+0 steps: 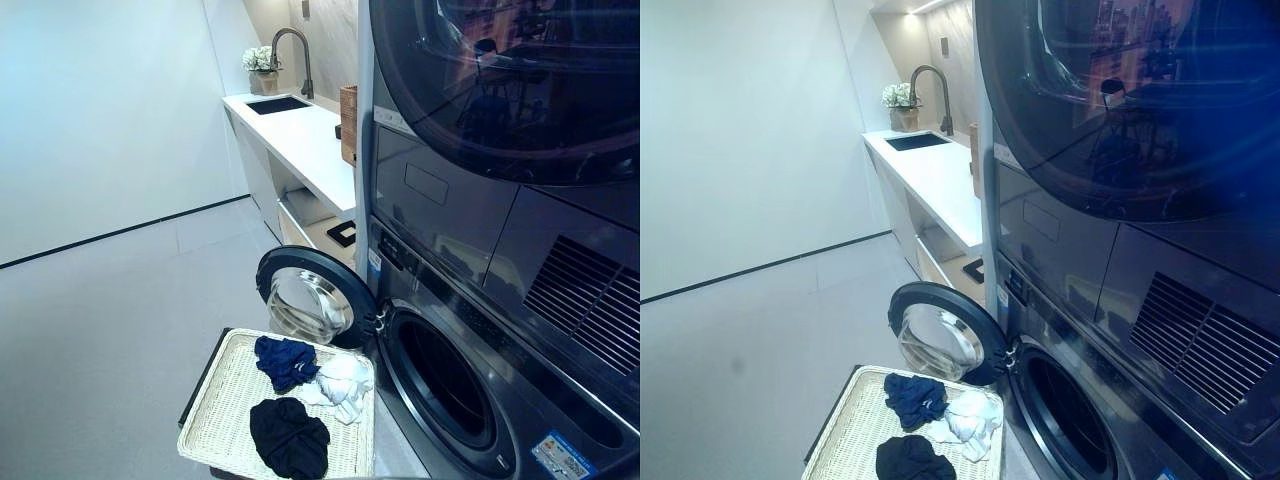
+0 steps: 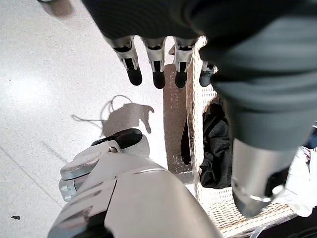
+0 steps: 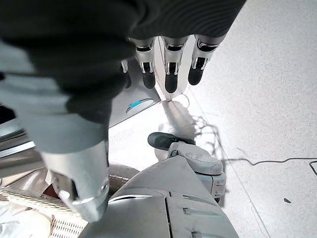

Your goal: Put the clothes into the washing machine.

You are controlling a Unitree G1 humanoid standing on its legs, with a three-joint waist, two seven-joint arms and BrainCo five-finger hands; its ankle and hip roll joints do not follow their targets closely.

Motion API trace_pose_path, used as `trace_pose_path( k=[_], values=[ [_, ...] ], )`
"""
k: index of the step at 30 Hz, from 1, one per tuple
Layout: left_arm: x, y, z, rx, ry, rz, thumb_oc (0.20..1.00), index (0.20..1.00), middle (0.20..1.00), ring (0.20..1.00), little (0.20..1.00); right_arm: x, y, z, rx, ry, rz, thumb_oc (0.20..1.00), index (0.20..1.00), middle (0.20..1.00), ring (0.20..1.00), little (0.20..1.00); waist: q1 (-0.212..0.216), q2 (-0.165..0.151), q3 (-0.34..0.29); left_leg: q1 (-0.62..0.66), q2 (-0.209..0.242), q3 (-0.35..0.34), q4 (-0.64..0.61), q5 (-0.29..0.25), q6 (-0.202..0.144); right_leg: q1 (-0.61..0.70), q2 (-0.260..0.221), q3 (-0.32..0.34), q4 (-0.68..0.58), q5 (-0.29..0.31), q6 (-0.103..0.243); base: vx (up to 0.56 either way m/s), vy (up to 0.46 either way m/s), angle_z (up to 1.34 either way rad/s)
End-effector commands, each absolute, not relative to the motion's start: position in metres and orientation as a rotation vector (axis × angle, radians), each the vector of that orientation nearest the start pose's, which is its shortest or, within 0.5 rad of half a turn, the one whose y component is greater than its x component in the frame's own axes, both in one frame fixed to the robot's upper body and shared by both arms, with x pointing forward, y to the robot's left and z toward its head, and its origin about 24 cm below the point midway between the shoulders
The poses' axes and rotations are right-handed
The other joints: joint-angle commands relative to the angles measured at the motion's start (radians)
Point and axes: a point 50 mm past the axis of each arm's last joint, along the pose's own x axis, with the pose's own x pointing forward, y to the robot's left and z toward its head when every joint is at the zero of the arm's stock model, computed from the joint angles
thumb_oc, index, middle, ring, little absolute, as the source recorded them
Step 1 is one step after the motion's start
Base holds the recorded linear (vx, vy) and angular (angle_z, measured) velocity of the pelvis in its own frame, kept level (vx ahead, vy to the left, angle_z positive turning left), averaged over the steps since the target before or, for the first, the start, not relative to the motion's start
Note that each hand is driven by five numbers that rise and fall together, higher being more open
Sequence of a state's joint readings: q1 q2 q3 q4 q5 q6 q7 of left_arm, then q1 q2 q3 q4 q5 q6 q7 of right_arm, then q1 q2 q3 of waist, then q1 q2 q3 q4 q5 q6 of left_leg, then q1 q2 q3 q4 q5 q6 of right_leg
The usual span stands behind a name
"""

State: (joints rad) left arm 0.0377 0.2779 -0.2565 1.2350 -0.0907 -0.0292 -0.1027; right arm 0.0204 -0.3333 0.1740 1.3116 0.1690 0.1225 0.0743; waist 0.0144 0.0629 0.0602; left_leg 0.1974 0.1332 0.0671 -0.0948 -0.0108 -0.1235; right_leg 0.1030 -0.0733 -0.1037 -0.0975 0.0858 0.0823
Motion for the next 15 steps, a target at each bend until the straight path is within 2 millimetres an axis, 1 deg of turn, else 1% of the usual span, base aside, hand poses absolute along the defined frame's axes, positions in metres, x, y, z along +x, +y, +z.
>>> trace_pose_path(
  k=[1, 6, 15],
  values=[
    [0.1028, 0.2408, -0.1562, 0.322, 1.2, -0.104, 1.0, 1.0, 1.0, 1.0, 1.0, 0.0723, -0.2648, -0.1588, -0.201, 1.429, -0.14, 1.0, 1.0, 1.0, 1.0, 1.0, 0.006, -0.054, 0.052, 0.007, -0.096, 0.019, 0.008, -0.045, 0.071, 0.044, -0.013, 0.049, 0.01, -0.065, 0.04, 0.0, 0.0, 0.0],
    [0.1025, 0.2446, -0.1553, 0.291, 1.192, -0.047, 1.0, 1.0, 1.0, 1.0, 1.0, 0.072, -0.2644, -0.159, -0.198, 1.431, -0.138, 1.0, 1.0, 1.0, 1.0, 1.0, 0.009, -0.057, 0.052, 0.008, -0.094, 0.02, 0.008, -0.046, 0.07, 0.046, -0.013, 0.046, 0.01, -0.066, 0.041, 0.0, 0.0, 0.0],
    [0.1012, 0.2484, -0.155, 0.308, 1.206, -0.048, 1.0, 1.0, 1.0, 1.0, 1.0, 0.0712, -0.2647, -0.159, -0.199, 1.433, -0.143, 1.0, 1.0, 1.0, 1.0, 1.0, 0.012, -0.06, 0.055, 0.007, -0.092, 0.02, 0.008, -0.044, 0.07, 0.044, -0.013, 0.042, 0.012, -0.065, 0.04, 0.0, 0.0, 0.0]
  ],
)
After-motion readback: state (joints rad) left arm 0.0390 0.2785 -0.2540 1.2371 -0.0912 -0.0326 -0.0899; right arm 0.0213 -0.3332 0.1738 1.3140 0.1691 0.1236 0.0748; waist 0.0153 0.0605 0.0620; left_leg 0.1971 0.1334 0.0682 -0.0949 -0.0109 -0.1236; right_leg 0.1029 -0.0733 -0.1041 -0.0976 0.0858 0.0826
